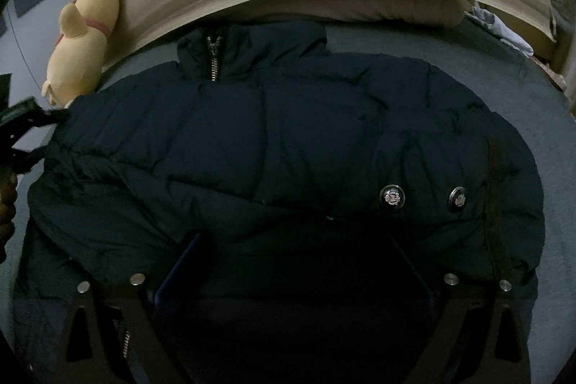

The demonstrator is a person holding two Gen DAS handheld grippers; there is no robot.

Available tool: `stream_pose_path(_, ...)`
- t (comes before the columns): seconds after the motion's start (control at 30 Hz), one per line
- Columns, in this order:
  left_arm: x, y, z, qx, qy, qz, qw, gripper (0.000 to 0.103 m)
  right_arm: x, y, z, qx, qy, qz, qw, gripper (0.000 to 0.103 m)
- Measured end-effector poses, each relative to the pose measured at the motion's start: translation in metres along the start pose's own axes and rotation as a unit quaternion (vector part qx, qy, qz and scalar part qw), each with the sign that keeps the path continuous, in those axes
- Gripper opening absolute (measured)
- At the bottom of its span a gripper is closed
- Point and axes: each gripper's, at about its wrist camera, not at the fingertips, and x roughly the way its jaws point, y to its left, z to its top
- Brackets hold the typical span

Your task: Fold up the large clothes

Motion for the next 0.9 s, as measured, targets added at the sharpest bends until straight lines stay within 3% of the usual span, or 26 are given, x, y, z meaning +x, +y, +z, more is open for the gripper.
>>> stream_pose_path(0.1, 0.000, -0.013, 0.003, 0.027, -0.014, 0.017, 0.9994, 0.013, -0.001, -0.001, 0.000, 0.001, -0.002, 0.002, 1.000, 0.100)
stream_pose_path(0.13, -0.003, -0.018, 0.003, 0.041, -0.029, 0.025, 0.9984, 0.012, -0.001, -0.001, 0.000, 0.000, -0.002, 0.002, 1.000, 0.100)
stream_pose_path(0.23, 0.018, -0.019, -0.006, 0.069, -0.013, 0.066, 0.9953, 0.014, 0.000, -0.002, -0.001, 0.001, -0.005, 0.004, 1.000, 0.100)
stream_pose_path(0.3, 0.019, -0.026, -0.012, 0.100, -0.028, 0.086, 0.9908, 0.014, 0.000, -0.002, -0.001, 0.001, -0.005, 0.003, 1.000, 0.100)
stream_pose_path(0.43, 0.005, -0.026, -0.010, 0.061, -0.041, 0.108, 0.9914, 0.034, -0.001, -0.001, -0.002, 0.002, -0.005, 0.002, 1.000, 0.100)
stream_pose_path(0.53, -0.024, -0.043, -0.021, 0.080, -0.093, 0.146, 0.9817, 0.056, -0.002, 0.000, -0.001, 0.004, -0.007, 0.003, 1.000, 0.100)
stream_pose_path(0.57, -0.035, -0.054, -0.029, 0.091, -0.114, 0.146, 0.9786, 0.067, -0.002, 0.000, 0.000, 0.005, -0.007, 0.002, 1.000, 0.101)
stream_pose_path(0.67, -0.053, -0.098, -0.062, 0.141, -0.157, 0.110, 0.9714, 0.076, -0.001, 0.001, 0.000, 0.007, -0.008, 0.002, 1.000, 0.101)
stream_pose_path(0.77, -0.038, -0.132, -0.095, 0.215, -0.130, 0.094, 0.9633, 0.076, -0.001, -0.001, 0.000, 0.007, -0.007, 0.007, 1.000, 0.102)
stream_pose_path(0.9, 0.027, -0.144, -0.125, 0.240, -0.055, 0.153, 0.9570, 0.076, -0.002, -0.004, 0.004, 0.008, 0.000, 0.020, 1.000, 0.103)
